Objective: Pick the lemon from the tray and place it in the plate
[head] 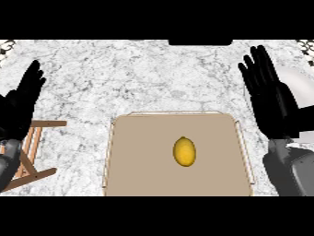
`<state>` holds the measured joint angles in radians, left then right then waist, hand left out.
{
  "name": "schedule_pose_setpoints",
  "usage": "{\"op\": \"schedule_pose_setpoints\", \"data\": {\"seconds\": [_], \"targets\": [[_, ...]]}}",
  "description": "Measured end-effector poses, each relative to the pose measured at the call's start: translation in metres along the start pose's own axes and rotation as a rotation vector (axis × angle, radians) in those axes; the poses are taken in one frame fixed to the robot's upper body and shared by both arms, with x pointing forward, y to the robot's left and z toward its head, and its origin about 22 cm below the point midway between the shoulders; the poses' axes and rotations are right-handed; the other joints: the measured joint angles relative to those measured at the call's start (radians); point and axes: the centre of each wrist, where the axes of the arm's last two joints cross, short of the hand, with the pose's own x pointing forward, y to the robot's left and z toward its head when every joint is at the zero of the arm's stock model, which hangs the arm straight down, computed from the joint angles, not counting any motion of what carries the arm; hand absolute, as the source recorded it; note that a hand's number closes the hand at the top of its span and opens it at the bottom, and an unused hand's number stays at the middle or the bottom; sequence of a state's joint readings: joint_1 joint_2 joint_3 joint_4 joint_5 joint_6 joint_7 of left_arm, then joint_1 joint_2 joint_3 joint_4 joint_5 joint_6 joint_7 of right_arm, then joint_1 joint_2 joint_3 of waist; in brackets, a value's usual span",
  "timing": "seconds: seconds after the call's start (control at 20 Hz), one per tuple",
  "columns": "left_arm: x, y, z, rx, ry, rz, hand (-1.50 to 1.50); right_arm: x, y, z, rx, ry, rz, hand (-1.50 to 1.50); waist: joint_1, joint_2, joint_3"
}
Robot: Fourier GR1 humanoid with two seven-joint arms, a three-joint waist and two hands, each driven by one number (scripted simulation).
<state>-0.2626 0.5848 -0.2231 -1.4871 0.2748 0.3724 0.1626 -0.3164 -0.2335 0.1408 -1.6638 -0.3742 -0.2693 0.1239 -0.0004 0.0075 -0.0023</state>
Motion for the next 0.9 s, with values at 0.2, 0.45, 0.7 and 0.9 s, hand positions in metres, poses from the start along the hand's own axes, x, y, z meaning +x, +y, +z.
{"op": "schedule_pose_setpoints", "data": {"seconds": [0.2, 0.45, 0.7, 0.9], "targets": [[0.006, -0.013, -0.003, -0.038, -0.033, 0.014, 0.0, -0.014, 0.044, -0.006, -0.118, 0.002, 0.054, -1.5, 0.003, -0.005, 0.002], [0.013, -0.023, 0.001, -0.097, -0.084, -0.018, 0.0, -0.053, 0.043, -0.007, -0.142, 0.029, 0.47, 1.5, 0.025, 0.0, -0.017], [0.004, -0.03, 0.003, -0.131, -0.071, -0.013, 0.0, -0.112, 0.081, 0.02, -0.28, 0.123, 0.633, -1.5, 0.018, -0.003, -0.003], [-0.011, -0.042, 0.006, -0.15, -0.044, 0.013, 0.0, -0.146, 0.111, 0.043, -0.291, 0.137, 0.777, -1.5, 0.01, -0.006, -0.003]]}}
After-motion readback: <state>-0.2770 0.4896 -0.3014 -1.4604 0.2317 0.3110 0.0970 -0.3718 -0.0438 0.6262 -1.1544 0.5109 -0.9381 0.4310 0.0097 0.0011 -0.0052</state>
